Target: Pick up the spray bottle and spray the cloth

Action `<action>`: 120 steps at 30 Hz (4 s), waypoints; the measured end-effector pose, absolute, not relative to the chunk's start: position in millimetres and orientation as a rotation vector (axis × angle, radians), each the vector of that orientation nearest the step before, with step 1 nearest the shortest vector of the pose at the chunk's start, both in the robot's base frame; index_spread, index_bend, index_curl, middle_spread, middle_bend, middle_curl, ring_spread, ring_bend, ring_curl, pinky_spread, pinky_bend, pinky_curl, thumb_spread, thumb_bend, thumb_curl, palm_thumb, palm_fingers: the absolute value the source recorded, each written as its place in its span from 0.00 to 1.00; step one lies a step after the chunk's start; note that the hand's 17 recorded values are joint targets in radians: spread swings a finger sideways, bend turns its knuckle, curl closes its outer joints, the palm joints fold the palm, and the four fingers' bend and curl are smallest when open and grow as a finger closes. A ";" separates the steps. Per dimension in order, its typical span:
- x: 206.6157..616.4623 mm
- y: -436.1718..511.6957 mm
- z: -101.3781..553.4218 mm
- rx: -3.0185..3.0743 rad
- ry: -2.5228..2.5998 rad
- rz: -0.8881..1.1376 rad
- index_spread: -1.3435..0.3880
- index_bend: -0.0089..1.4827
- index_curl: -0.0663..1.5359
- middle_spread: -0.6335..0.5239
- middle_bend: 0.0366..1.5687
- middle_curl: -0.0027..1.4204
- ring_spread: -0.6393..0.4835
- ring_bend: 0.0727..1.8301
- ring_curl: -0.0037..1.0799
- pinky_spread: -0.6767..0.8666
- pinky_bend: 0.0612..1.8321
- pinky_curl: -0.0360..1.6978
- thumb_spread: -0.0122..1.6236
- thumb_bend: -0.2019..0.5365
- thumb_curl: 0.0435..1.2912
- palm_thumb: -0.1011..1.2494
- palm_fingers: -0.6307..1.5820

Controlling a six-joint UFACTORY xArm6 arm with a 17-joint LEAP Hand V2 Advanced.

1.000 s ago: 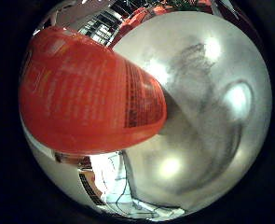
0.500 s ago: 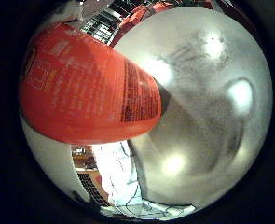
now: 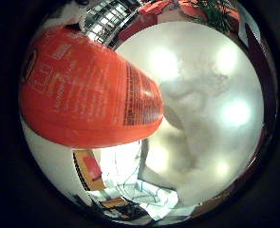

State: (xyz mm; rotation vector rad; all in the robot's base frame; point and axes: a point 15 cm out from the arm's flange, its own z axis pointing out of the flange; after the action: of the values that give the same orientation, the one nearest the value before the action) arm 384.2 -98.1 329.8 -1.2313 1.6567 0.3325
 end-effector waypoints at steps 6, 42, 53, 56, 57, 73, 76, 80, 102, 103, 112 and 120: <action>361.7 -89.8 352.8 -1.421 1.716 0.411 0.68 0.82 0.48 0.47 0.88 0.46 0.42 0.80 0.58 0.33 0.64 0.60 0.66 0.26 0.46 0.85 0.81; 284.4 -24.8 399.6 -2.753 1.968 0.657 0.67 0.82 0.47 0.47 0.88 0.45 0.42 0.79 0.58 0.30 0.55 0.77 0.68 0.26 0.51 0.81 0.82; 280.6 -9.2 361.7 -2.830 2.127 0.952 0.67 0.81 0.47 0.47 0.89 0.45 0.42 0.79 0.59 0.29 0.54 0.78 0.70 0.26 0.51 0.79 0.81; 282.9 -8.1 351.6 -2.823 2.165 0.993 0.67 0.81 0.47 0.47 0.89 0.45 0.42 0.79 0.59 0.29 0.54 0.78 0.71 0.26 0.50 0.79 0.81; 284.4 -7.6 348.9 -2.822 2.175 0.996 0.67 0.81 0.47 0.47 0.89 0.45 0.42 0.79 0.59 0.29 0.54 0.78 0.71 0.26 0.50 0.79 0.82; 290.2 -0.9 326.7 -2.828 2.190 1.102 0.66 0.80 0.48 0.47 0.89 0.45 0.42 0.79 0.59 0.29 0.54 0.78 0.73 0.26 0.49 0.79 0.81; 290.4 -0.5 327.4 -2.827 2.186 1.099 0.66 0.80 0.48 0.47 0.89 0.45 0.42 0.79 0.59 0.29 0.54 0.78 0.73 0.26 0.49 0.79 0.81; 291.6 4.1 332.9 -2.817 2.147 1.087 0.66 0.80 0.48 0.47 0.89 0.45 0.42 0.79 0.59 0.29 0.54 0.78 0.73 0.26 0.48 0.79 0.81; 324.7 148.9 426.1 -2.381 1.538 0.995 0.66 0.80 0.48 0.47 0.88 0.45 0.42 0.79 0.59 0.28 0.54 0.78 0.71 0.26 0.50 0.84 0.82; 329.9 157.6 431.8 -2.348 1.509 0.981 0.66 0.80 0.48 0.47 0.88 0.45 0.42 0.79 0.59 0.28 0.54 0.78 0.71 0.26 0.50 0.84 0.82; 349.3 230.8 443.9 -2.189 1.222 0.962 0.66 0.80 0.48 0.47 0.88 0.45 0.42 0.79 0.59 0.29 0.54 0.79 0.69 0.26 0.50 0.84 0.82; 345.3 282.9 385.6 -2.060 1.023 0.976 0.67 0.80 0.48 0.47 0.88 0.45 0.42 0.79 0.59 0.30 0.54 0.79 0.68 0.26 0.51 0.83 0.82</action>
State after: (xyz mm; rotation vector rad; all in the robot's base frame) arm 345.3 282.9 385.6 -2.0599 1.0235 0.9761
